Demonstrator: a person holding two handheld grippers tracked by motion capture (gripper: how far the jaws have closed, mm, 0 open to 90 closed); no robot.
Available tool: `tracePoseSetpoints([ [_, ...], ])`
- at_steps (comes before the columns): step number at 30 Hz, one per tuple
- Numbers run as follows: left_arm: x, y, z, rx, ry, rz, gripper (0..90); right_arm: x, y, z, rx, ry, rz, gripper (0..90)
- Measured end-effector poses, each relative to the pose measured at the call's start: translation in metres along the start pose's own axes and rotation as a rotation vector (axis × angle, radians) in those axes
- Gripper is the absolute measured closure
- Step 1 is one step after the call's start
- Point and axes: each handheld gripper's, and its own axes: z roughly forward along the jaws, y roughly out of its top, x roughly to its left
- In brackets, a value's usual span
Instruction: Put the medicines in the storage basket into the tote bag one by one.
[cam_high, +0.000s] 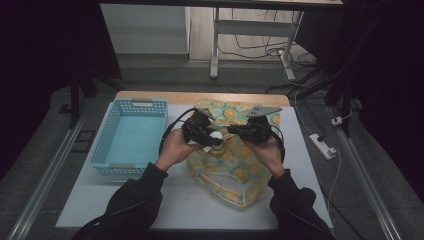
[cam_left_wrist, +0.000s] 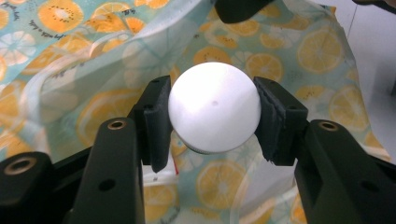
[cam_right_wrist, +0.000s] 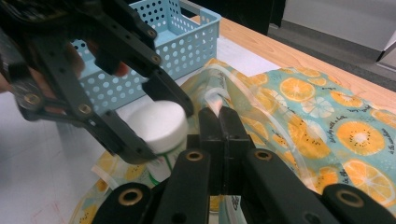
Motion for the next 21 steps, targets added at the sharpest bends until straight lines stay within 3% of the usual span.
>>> tracePoseSetpoints([
  [8,0.007,0.008,0.011,-0.003,0.036,-0.013,50.6,0.0,0.0,0.0,-0.006,-0.003,-0.002,90.0],
  [18,0.021,0.012,0.018,-0.012,0.123,-0.028,50.6,0.0,-0.001,0.001,-0.003,-0.007,0.0,90.0],
  [21,0.027,0.011,0.022,-0.013,0.145,-0.052,50.6,0.0,-0.001,0.003,0.002,-0.006,-0.002,90.0],
])
